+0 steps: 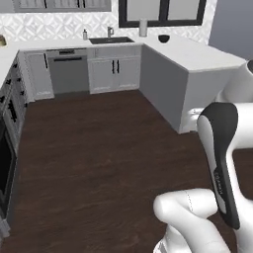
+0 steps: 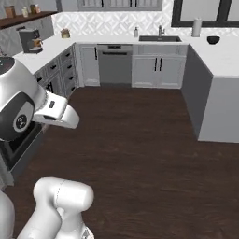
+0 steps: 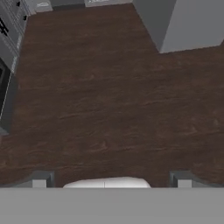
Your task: Gather all objects into one cabinet and sort the glasses and bowls to opposite sides.
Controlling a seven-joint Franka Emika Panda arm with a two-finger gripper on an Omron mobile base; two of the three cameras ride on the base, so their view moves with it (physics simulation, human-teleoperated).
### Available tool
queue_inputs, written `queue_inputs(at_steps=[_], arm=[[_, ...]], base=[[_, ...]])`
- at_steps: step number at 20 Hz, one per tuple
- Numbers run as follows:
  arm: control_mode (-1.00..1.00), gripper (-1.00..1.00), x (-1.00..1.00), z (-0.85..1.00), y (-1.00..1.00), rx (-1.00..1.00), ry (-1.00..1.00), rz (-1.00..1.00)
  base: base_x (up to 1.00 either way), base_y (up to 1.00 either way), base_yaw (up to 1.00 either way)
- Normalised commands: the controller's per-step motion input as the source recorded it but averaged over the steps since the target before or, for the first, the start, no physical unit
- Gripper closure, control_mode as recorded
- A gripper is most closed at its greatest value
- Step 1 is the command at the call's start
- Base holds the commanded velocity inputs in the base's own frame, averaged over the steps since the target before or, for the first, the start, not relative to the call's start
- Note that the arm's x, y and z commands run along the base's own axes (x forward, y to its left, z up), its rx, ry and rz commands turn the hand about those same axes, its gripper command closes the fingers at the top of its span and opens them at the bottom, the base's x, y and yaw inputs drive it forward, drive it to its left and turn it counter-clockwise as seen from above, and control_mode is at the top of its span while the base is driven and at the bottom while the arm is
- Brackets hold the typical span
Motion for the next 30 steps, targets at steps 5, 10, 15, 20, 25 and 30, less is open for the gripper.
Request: queue_inputs(at_steps=[5,10,15,20,25,30], arm=[[1.00,-1.00,0.00,0.00,0.00,0.00,0.00,0.00],[1.00,-1.00,0.00,0.00,0.00,0.00,0.00,0.00],[1.00,-1.00,0.00,0.00,0.00,0.00,0.00,0.00],[1.00,-1.00,0.00,0.00,0.00,0.00,0.00,0.00],[1.00,-1.00,0.00,0.00,0.00,0.00,0.00,0.00],[1.00,-1.00,0.00,0.00,0.00,0.00,0.00,0.00]], base=[[0.92,-0.44,0.30],[1.00,-0.29,0.16],[1.00,-0.10,0.16],[1.00,-0.06,0.17],[1.00,-0.02,0.19],[0.99,-0.03,0.42]])
